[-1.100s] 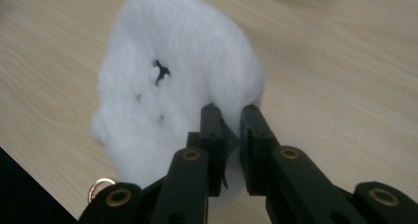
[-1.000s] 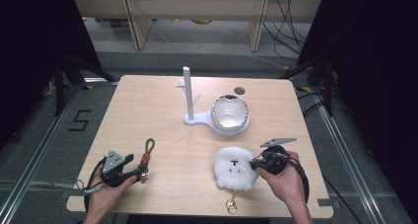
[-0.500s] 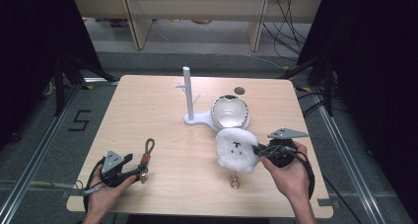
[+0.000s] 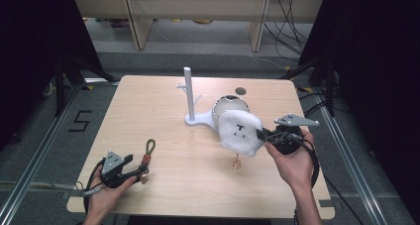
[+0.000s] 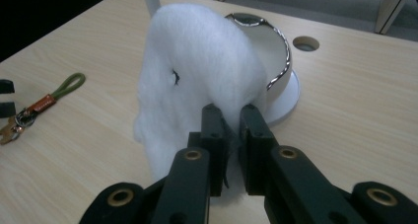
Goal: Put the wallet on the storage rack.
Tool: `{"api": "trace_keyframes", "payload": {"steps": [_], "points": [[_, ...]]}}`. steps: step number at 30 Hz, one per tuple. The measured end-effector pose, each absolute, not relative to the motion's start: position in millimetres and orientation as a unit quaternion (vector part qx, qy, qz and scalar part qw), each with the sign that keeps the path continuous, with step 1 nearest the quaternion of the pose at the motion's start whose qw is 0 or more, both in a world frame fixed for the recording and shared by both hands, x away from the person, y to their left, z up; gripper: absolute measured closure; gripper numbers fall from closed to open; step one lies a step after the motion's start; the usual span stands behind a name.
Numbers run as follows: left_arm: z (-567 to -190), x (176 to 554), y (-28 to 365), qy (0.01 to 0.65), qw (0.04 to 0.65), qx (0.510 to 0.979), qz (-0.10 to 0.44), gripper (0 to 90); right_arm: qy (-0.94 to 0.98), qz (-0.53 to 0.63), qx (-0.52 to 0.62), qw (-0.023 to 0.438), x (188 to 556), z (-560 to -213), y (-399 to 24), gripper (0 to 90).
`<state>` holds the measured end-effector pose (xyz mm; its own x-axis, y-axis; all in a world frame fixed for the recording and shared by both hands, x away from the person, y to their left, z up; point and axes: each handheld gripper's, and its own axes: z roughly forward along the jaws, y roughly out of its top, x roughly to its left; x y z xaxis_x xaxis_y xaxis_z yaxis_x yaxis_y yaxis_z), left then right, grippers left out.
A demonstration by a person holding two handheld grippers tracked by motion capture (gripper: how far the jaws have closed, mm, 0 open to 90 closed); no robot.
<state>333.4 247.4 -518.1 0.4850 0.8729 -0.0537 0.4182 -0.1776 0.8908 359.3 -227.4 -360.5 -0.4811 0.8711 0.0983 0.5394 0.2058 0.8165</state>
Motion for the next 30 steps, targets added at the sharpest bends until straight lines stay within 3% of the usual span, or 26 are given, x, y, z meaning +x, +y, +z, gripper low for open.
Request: {"api": "trace_keyframes", "payload": {"steps": [24,30], "points": [[-519,332,247,0.454,0.458,0.724,0.245,34.5,0.717,0.45,0.47,0.25,407,-336,-230,83.6],[-519,332,247,0.455,0.457,0.724,0.246,34.5,0.709,0.456,0.479,0.243,415,-329,-228,83.6]]}}
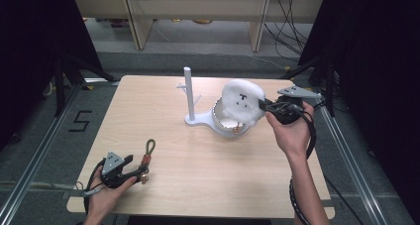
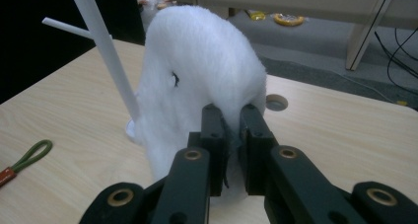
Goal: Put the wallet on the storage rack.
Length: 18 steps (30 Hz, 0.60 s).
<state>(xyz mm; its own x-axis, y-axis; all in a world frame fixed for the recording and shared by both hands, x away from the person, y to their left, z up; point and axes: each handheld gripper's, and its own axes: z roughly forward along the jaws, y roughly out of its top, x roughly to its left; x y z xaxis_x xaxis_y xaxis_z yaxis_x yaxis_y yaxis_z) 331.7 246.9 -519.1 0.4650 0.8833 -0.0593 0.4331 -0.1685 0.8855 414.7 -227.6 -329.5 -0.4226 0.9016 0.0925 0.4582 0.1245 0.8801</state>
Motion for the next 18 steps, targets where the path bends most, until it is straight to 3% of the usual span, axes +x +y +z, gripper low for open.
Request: {"api": "trace_keyframes", "payload": {"steps": [18], "points": [[-519,332,248,0.455,0.456,0.725,0.246,34.5,0.704,0.463,0.476,0.254,449,-332,-226,83.5]]}}
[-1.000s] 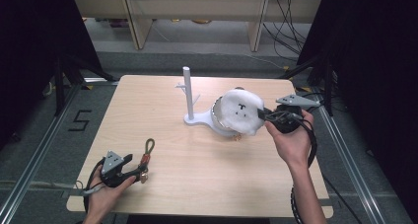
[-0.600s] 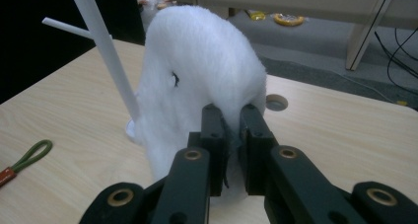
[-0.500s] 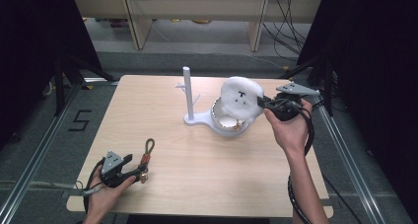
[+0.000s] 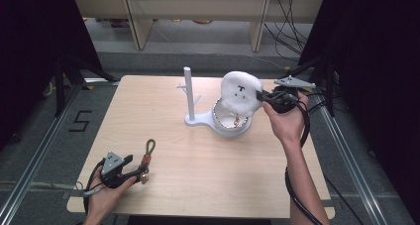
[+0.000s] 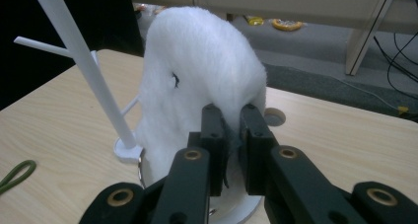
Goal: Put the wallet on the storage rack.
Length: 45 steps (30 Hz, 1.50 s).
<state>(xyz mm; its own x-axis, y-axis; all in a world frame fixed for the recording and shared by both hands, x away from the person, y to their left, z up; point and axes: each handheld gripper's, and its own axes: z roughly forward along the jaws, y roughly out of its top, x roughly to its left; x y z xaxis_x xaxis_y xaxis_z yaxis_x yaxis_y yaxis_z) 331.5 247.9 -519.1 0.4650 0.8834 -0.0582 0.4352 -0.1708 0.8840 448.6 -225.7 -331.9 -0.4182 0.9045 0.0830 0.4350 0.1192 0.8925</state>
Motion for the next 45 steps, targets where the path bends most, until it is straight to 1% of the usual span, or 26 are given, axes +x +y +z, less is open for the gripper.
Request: {"api": "trace_keyframes", "payload": {"steps": [5,11,12,14,18,21,28,30,31,35,36,43,45], "points": [[-519,332,247,0.453,0.456,0.725,0.247,34.5,0.703,0.462,0.481,0.248,454,-335,-225,83.5],[-519,332,247,0.453,0.458,0.724,0.246,34.5,0.715,0.451,0.471,0.253,462,-342,-223,83.5],[-519,332,247,0.453,0.457,0.724,0.246,34.5,0.713,0.453,0.477,0.242,463,-344,-222,83.5],[-519,332,247,0.453,0.457,0.725,0.246,34.5,0.719,0.445,0.473,0.246,466,-348,-222,83.4],[-519,332,248,0.454,0.455,0.725,0.246,34.5,0.723,0.441,0.48,0.229,470,-358,-218,83.4],[-519,332,248,0.454,0.455,0.726,0.246,34.5,0.733,0.434,0.472,0.226,474,-364,-218,83.4],[-520,334,248,0.442,0.463,0.728,0.247,34.5,0.75,0.414,0.478,0.194,476,-375,-216,83.3],[-520,334,248,0.443,0.462,0.727,0.247,34.5,0.758,0.405,0.467,0.208,478,-378,-218,83.3],[-520,334,248,0.442,0.463,0.728,0.247,34.5,0.753,0.408,0.479,0.195,478,-380,-215,83.3],[-520,334,247,0.443,0.463,0.727,0.246,34.5,0.761,0.383,0.483,0.202,481,-383,-213,83.2],[-520,334,247,0.442,0.463,0.728,0.246,34.5,0.772,0.371,0.471,0.211,484,-384,-214,83.2],[-521,334,247,0.442,0.463,0.728,0.246,34.5,0.776,0.336,0.484,0.225,489,-390,-209,82.4],[-521,334,248,0.442,0.464,0.727,0.246,34.5,0.778,0.337,0.474,0.239,492,-394,-209,81.9]]}}
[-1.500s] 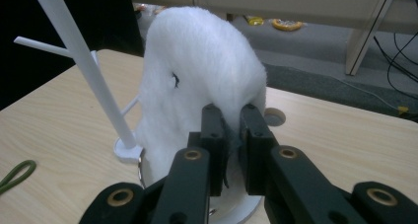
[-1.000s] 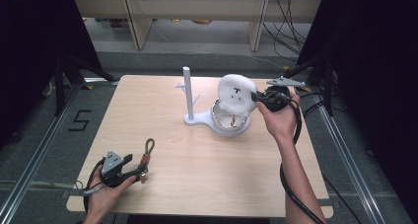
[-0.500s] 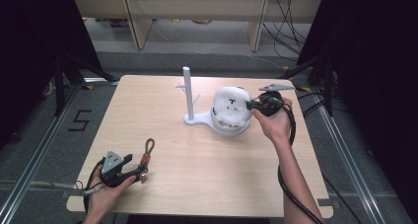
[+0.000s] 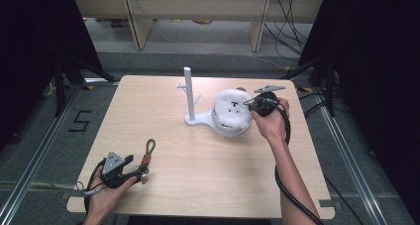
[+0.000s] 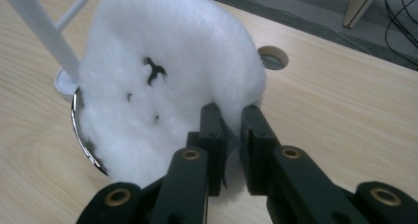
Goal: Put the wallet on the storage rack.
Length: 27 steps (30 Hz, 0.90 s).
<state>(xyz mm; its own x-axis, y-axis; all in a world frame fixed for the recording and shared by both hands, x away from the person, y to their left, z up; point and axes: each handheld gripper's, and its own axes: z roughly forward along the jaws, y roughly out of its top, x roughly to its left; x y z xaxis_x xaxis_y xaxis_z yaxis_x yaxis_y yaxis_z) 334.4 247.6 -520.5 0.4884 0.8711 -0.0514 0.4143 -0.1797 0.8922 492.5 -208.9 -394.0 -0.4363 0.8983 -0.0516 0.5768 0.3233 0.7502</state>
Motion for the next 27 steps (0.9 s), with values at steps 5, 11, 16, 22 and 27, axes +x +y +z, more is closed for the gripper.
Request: {"api": "trace_keyframes", "payload": {"steps": [5,11,16,22,27], "points": [[-521,334,248,0.442,0.463,0.727,0.246,34.5,0.777,0.321,0.482,0.248,492,-395,-206,78.8],[-520,334,247,0.443,0.463,0.727,0.246,34.5,0.772,0.319,0.482,0.264,491,-394,-206,69.2],[-520,333,247,0.445,0.46,0.727,0.248,34.5,0.759,0.335,0.497,0.255,486,-391,-205,58.8],[-517,333,246,0.451,0.456,0.725,0.249,34.2,0.74,0.361,0.505,0.258,475,-385,-213,47.4],[-512,334,244,0.446,0.461,0.725,0.25,33.9,0.724,0.374,0.523,0.248,458,-383,-223,43.1]]}}
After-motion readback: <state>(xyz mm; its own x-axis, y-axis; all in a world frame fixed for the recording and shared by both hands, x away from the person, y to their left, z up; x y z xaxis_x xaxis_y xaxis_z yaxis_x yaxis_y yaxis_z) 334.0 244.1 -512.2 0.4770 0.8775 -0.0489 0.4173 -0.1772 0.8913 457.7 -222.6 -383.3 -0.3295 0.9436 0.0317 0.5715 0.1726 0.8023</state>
